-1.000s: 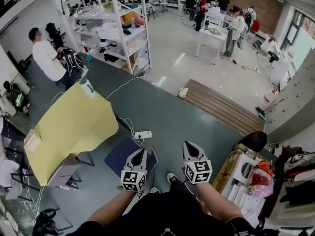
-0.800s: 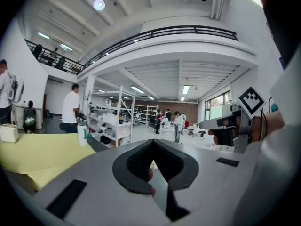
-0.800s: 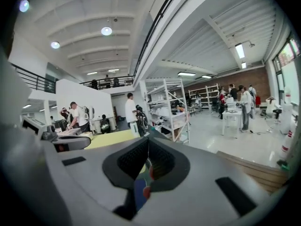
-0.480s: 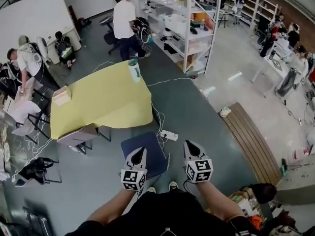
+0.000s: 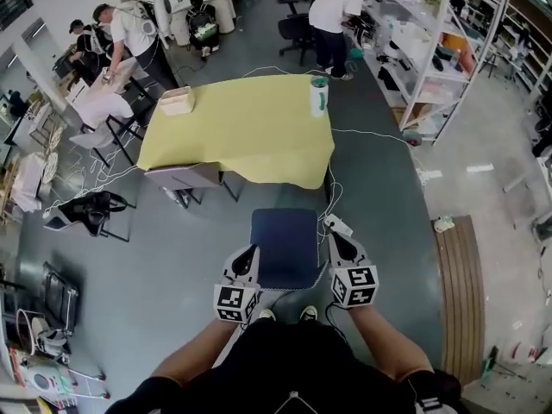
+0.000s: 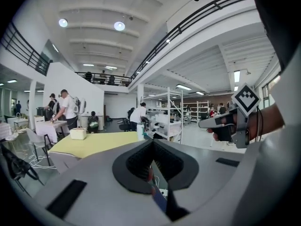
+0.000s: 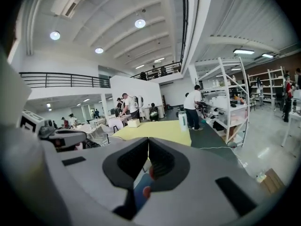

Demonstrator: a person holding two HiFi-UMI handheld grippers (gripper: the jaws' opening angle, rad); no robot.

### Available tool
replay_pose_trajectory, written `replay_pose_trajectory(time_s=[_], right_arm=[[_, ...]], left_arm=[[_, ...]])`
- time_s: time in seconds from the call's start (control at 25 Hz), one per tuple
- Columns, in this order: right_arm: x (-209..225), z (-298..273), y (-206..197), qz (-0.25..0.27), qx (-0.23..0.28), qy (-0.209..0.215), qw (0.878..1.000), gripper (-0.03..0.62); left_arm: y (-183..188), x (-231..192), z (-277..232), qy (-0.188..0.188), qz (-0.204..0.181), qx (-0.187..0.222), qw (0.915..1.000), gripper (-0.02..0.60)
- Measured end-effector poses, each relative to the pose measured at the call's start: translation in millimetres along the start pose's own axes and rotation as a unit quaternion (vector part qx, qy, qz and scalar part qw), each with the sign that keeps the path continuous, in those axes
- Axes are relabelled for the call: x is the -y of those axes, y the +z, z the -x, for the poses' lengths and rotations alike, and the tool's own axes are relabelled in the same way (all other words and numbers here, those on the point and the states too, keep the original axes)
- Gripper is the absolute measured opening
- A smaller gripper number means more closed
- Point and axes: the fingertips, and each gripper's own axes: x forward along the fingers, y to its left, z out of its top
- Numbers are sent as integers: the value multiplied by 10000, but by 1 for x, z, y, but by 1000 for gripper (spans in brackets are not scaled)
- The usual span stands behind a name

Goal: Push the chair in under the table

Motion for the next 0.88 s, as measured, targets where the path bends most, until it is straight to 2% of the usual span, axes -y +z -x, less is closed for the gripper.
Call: replay_pose_trajectory(time_s=[0.12, 0.28, 0.44, 0.88], right_arm=[[-22, -17, 0, 114, -37, 234, 9997, 15], [-51, -30, 6, 356, 16, 420, 9985, 15], [-66, -36, 8, 578, 40, 447, 9973, 15], [-72, -43, -43, 406, -489, 203, 9978, 15]], left_arm=[[-4, -24, 13, 266, 82, 13, 9996, 9], [-12, -49, 26, 403, 153, -4, 9991, 9], [-19, -60, 33, 328, 153, -77, 9993, 9], [-58, -67, 27, 22, 274, -444, 9986, 9]])
